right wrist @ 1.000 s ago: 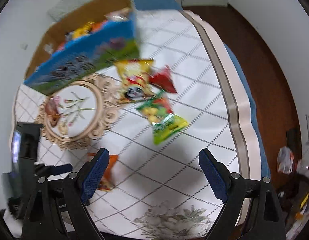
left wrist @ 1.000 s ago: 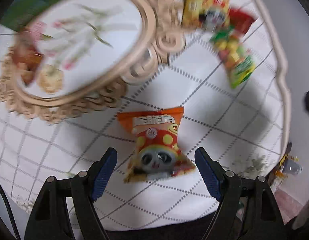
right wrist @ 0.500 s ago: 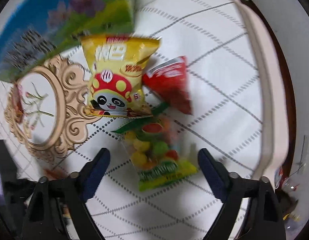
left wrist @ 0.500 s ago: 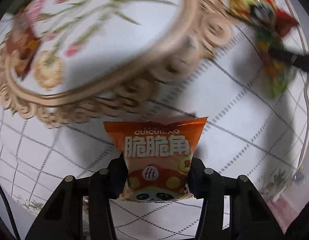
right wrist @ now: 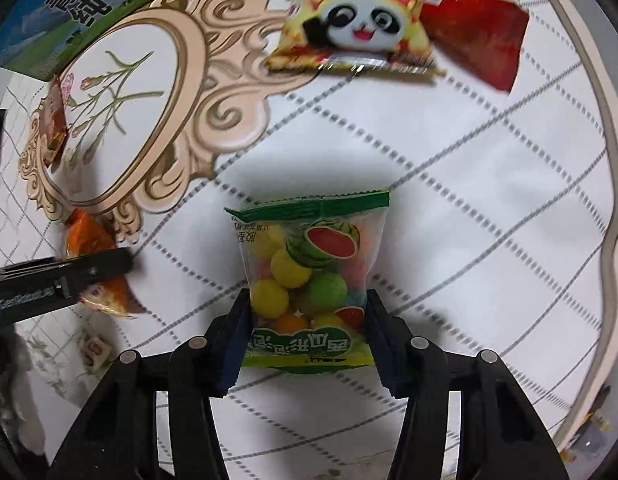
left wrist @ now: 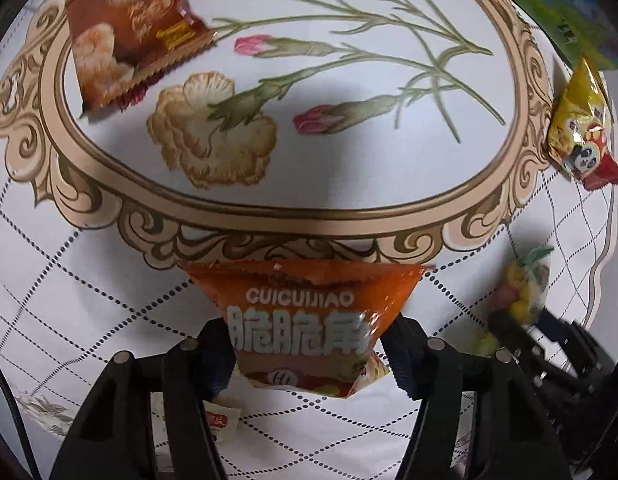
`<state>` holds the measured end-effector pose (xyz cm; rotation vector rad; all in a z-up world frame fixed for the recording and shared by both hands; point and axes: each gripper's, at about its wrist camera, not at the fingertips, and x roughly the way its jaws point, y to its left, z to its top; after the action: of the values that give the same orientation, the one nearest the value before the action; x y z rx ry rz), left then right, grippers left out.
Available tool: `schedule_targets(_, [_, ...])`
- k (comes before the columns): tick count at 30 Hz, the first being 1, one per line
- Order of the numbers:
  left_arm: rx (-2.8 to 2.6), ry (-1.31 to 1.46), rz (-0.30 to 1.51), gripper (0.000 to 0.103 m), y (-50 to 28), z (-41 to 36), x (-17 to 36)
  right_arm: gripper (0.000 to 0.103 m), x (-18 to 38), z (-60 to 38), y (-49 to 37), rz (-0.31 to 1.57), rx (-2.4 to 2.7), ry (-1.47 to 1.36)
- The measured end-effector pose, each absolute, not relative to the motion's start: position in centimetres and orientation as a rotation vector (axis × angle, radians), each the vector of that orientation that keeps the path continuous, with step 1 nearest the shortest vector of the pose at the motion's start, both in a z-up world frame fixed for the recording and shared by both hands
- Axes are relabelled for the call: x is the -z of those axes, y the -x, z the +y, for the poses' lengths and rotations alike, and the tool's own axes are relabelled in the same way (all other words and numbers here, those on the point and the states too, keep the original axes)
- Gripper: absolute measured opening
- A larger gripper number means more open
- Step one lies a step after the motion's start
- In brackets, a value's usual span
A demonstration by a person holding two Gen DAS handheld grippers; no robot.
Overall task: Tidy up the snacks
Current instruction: 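Grasp the orange CUICUIJIAO bag with the left gripper while the right grasps the watermelon candy bag, then lift both bags and carry them over the cardboard box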
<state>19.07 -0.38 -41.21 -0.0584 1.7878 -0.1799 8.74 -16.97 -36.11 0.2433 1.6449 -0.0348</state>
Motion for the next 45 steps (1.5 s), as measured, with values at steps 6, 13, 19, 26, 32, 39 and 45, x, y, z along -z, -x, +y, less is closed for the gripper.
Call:
schedule_targets(6, [0.165,0.048,1.75,0.06,-18.3,1.1,40.7,0.065,36.0,-17.5,-9.1,1.637,0.054,-0.265])
schedule_targets(13, [0.137,-0.013,1.711,0.047,-17.4,0.3,38.7,0.065,36.3,-17.3,-9.1,1.633,0.081,-0.274])
schedule_targets(19, [0.128,-0.019,1.701,0.044,-17.1,0.3,38.5,0.058,37.0,-17.2,-9.2,1.634,0.098,-0.238])
schedule_targets(26, [0.124,-0.022,1.699,0.043,-17.3,0.4,38.9,0.056,37.5,-16.2,-9.3,1.622,0.095,-0.218])
schedule_targets(32, [0.139,-0.028,1.687,0.042,-17.0,0.3,38.0,0.055,36.8,-15.5,-8.6,1.6,0.079,-0.222])
schedule_targets(39, [0.228,0.006,1.63,0.042,-15.9,0.5,32.4,0.055,32.0,-14.9,-7.7,1.53,-0.015,-0.312])
schedule_targets(45, [0.295,0.072,1.519,0.042,-18.4,1.0,24.9,0.055,24.8,-14.4,-9.8,1.408,-0.102,-0.36])
